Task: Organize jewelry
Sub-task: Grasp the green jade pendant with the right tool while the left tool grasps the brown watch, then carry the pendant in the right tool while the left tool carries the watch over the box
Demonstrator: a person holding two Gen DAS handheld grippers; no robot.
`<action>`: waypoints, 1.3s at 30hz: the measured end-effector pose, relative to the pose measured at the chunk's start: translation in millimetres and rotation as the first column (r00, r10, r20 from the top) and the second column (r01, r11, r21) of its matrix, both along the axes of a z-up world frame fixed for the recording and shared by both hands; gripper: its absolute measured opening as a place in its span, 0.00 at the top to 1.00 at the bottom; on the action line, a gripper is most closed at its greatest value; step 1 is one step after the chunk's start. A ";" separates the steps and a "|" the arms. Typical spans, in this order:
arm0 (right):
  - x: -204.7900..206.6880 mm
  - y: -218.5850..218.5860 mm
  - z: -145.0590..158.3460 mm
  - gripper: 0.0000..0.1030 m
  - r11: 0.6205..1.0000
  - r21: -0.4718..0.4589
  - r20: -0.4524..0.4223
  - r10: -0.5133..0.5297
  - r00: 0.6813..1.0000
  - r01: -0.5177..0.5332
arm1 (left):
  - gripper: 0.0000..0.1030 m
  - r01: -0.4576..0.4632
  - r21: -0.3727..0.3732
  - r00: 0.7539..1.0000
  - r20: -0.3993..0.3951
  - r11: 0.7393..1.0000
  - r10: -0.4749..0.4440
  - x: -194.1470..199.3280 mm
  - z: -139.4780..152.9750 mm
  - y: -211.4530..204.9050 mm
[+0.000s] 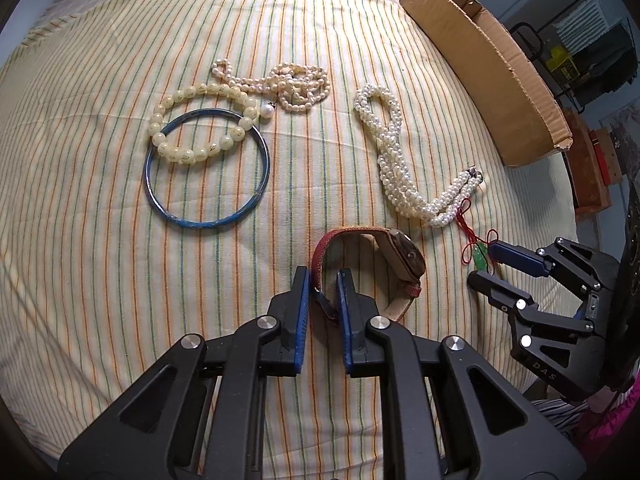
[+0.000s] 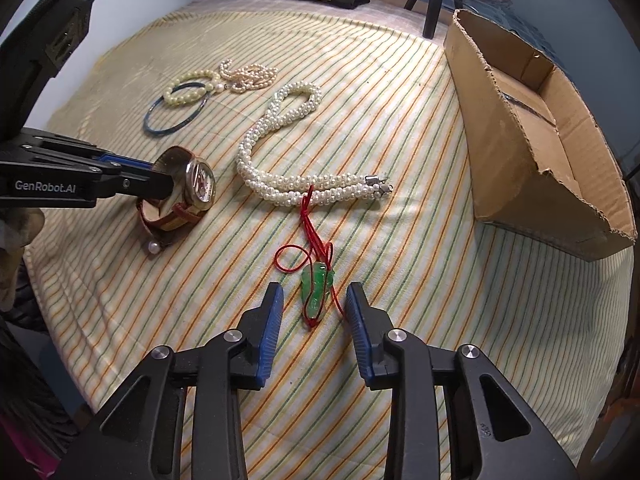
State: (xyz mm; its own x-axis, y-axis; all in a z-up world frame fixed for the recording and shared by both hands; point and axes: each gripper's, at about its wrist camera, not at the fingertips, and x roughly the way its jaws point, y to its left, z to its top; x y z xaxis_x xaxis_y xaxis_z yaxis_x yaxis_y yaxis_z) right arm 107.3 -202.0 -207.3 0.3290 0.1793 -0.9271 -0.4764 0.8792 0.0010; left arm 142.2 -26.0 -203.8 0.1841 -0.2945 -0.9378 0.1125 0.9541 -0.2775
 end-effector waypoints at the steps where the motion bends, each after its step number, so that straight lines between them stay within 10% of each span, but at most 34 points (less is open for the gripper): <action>1: 1.0 0.6 -0.8 0.76 1.000 -0.001 -0.001 0.000 1.000 0.000 | 0.89 0.001 0.001 1.000 0.002 1.000 -0.001 -0.2 0.1 -0.2; 4: 2.3 0.1 -0.3 0.88 1.000 0.001 -0.007 -0.006 1.000 0.006 | 0.90 0.006 0.008 1.000 0.010 1.000 -0.006 -1.6 1.4 -2.1; 39: -11.4 -29.6 95.0 0.88 0.990 0.126 0.209 -0.089 0.974 0.063 | 0.94 0.001 -0.046 0.981 0.194 0.999 0.008 -18.8 70.8 0.8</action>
